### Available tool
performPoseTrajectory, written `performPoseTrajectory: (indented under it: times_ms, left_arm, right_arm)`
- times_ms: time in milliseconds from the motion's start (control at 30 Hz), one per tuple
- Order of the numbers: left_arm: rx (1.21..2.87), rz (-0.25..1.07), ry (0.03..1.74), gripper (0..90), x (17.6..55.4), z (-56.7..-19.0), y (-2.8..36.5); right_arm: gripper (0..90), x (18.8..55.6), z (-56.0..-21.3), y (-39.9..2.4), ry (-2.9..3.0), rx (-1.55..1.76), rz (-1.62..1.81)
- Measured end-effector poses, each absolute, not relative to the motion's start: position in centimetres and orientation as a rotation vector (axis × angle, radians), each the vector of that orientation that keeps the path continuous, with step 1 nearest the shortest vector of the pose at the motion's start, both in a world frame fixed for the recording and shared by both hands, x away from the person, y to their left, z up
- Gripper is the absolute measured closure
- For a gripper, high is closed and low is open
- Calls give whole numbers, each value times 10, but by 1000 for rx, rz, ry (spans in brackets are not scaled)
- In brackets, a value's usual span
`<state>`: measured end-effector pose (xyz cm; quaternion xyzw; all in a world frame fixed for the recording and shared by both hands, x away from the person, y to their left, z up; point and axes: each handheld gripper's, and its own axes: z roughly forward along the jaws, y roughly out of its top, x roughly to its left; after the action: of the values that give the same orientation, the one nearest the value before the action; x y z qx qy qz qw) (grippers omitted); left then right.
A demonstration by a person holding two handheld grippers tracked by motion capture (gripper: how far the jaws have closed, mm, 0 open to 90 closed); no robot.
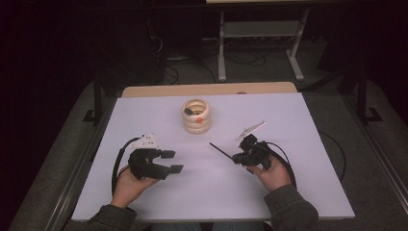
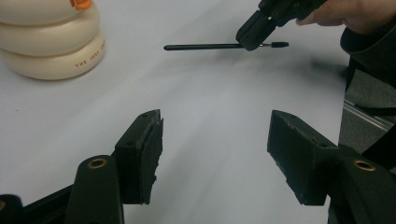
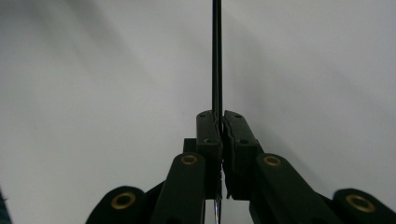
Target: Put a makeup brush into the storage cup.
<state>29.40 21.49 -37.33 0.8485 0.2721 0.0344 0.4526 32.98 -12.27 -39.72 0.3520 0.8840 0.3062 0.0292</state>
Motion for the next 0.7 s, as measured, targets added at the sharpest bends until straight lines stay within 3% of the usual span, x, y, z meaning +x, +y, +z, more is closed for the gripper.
performPoseTrajectory:
  times_ms: [400, 700]
  left_arm:
    - [2111, 98, 620, 351, 291, -366, 209]
    - [2194, 88, 500, 383, 285, -354, 190]
  right_arm:
    - [850, 307, -365, -111, 2796, 855, 1017]
    - [849, 294, -360, -103, 2903, 626, 1047]
